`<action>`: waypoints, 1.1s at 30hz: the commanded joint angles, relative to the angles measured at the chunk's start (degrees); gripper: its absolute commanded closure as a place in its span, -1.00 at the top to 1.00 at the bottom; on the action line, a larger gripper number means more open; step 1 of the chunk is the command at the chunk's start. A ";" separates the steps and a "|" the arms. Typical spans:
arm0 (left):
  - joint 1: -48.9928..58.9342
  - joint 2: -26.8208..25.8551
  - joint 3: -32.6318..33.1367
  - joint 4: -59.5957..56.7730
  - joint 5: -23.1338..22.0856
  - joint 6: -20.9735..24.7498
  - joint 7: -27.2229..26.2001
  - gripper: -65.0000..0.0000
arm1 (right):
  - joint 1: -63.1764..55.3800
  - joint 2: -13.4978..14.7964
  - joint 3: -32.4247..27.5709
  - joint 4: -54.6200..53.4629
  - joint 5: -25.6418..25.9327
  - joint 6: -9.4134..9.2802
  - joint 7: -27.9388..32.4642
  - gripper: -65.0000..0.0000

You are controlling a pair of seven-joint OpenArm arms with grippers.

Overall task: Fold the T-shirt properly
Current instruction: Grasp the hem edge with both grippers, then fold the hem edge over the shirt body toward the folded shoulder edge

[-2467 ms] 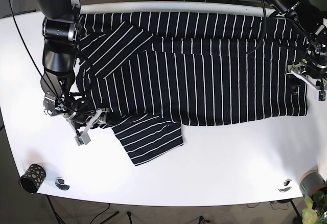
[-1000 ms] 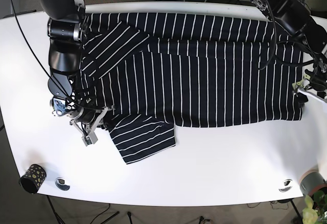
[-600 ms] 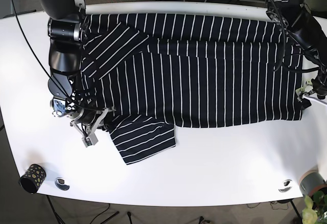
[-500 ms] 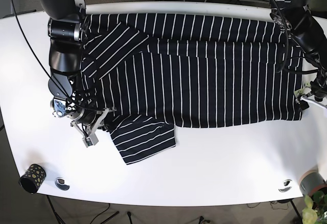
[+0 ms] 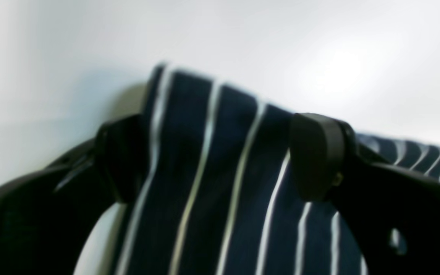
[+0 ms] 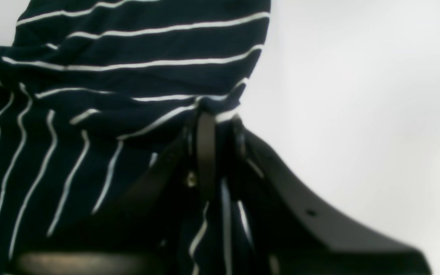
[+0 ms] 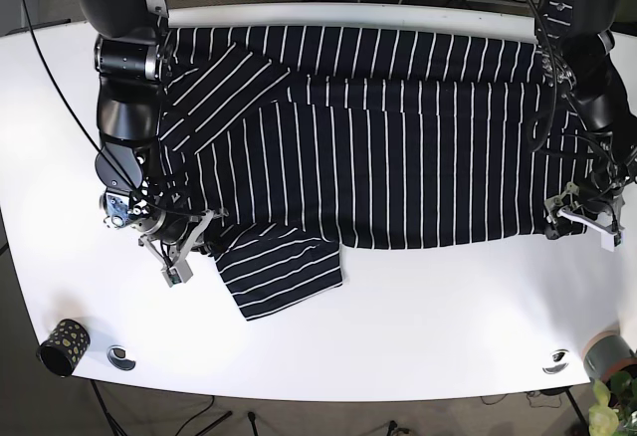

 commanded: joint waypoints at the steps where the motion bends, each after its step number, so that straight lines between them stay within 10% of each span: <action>1: -2.27 -0.99 1.02 -1.65 -0.37 0.04 -1.06 0.65 | 1.98 0.48 0.26 1.13 0.89 0.34 1.41 -0.92; 5: -2.97 -0.99 1.81 -2.62 -0.29 0.22 -1.15 0.47 | 1.98 0.48 0.26 1.22 0.89 0.34 1.41 -0.92; 15: -0.95 -0.90 1.90 1.86 -0.29 -0.13 -0.98 -1.00 | 2.16 0.40 0.34 1.39 0.98 0.34 1.41 -0.93; 33: 5.56 3.59 -3.82 31.67 -0.55 -7.87 13.71 -1.00 | -2.85 1.01 0.34 25.57 0.80 0.34 -9.58 -0.93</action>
